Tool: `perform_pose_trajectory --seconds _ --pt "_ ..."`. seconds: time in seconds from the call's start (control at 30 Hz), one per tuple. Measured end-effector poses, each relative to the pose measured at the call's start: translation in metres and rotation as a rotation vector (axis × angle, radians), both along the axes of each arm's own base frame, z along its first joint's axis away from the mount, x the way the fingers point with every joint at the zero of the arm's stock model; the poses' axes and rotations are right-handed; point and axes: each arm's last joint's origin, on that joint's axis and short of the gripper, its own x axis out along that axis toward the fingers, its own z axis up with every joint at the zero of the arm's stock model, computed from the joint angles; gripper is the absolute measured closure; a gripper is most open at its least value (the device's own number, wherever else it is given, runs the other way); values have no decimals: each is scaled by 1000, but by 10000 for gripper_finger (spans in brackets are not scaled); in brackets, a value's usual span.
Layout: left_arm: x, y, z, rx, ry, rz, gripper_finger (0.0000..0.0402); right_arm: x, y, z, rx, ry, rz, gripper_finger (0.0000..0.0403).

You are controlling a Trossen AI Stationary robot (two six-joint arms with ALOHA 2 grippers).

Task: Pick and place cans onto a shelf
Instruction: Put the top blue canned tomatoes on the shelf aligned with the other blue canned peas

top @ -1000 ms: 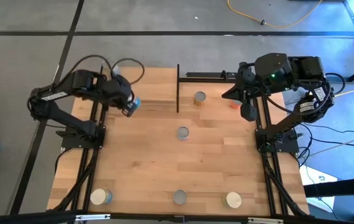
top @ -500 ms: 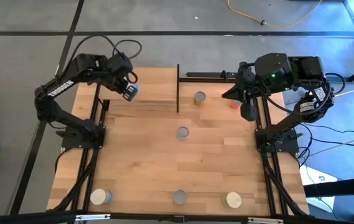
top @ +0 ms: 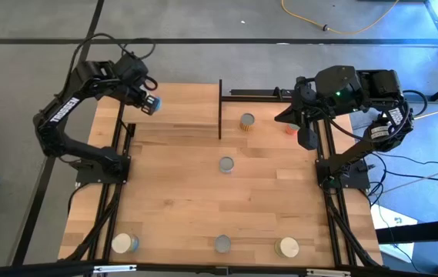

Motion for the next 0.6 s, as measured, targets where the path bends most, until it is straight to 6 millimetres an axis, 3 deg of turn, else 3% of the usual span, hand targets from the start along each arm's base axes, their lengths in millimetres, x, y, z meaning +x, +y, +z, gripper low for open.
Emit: perform_pose_trajectory --seconds 0.6 --pt "-3 18 -44 -122 147 38 401 0 0 0 -3 0 3 392"
